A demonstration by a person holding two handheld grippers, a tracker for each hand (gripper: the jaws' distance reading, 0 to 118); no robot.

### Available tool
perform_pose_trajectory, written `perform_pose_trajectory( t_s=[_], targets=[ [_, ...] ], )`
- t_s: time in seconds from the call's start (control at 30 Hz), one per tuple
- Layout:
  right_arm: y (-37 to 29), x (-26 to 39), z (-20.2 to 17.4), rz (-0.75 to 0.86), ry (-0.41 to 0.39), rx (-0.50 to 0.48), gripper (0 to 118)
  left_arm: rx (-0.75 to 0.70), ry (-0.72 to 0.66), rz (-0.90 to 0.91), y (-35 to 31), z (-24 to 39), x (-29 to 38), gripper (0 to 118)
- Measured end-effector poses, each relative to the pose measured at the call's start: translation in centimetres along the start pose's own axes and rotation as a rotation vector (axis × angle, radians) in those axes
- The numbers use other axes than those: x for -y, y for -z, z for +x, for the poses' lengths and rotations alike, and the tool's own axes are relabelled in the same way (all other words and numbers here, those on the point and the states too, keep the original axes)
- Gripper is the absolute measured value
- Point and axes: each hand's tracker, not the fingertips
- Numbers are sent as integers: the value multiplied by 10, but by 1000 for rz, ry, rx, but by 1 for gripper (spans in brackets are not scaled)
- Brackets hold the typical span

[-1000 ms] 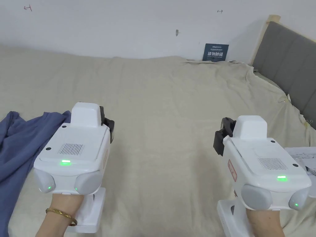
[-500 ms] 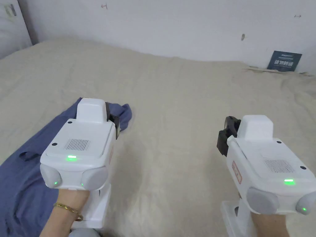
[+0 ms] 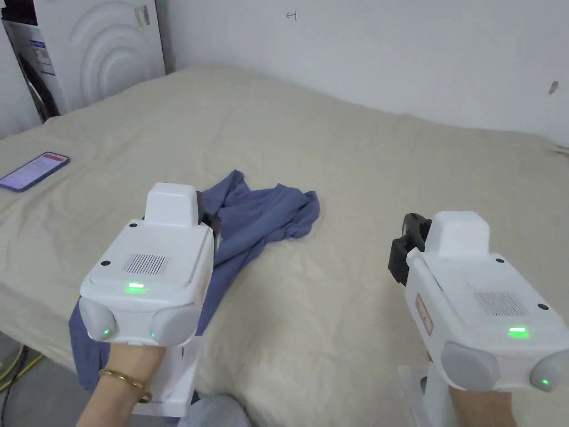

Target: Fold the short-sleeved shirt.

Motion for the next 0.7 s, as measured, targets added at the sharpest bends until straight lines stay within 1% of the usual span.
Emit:
perform_pose_trajectory(
  t_s=[0.23, 0.3, 0.37, 0.4, 0.43, 0.47, 0.5, 0.57, 0.63, 0.67, 0.7],
  targets=[
    [8, -2, -14, -7, -4, -23, 0, 4, 1, -21, 10, -11, 3, 0],
    [10, -1, -16, -6, -6, -29, 0, 3, -14, -50, 18, -13, 3, 9],
    [11, -1, -18, -3, -9, -30, 0, 34, -40, -95, 28, -17, 1, 11],
    [12, -1, -19, -5, -9, -31, 0, 36, -32, -118, 35, -18, 0, 17],
    [12, -1, -19, -6, -8, -34, 0, 39, -12, -146, 41, -17, -2, 31],
    [14, -1, -20, -7, -10, -35, 0, 45, 5, -168, 47, -18, -3, 52],
    [15, -1, -21, -8, -12, -35, 0, 49, 14, -187, 55, -18, -5, 67],
    [19, 0, -22, -16, -16, -37, 0, 63, 19, -214, 68, -18, -8, 90],
    [24, 1, -23, -21, -8, -37, 0, 95, 15, -237, 86, -19, -12, 111],
    [27, 1, -24, -25, -6, -38, 0, 96, 20, -237, 93, -19, -14, 118],
    [30, 2, -24, -28, -3, -37, 0, 108, 15, -247, 101, -18, -16, 118]
  ],
)
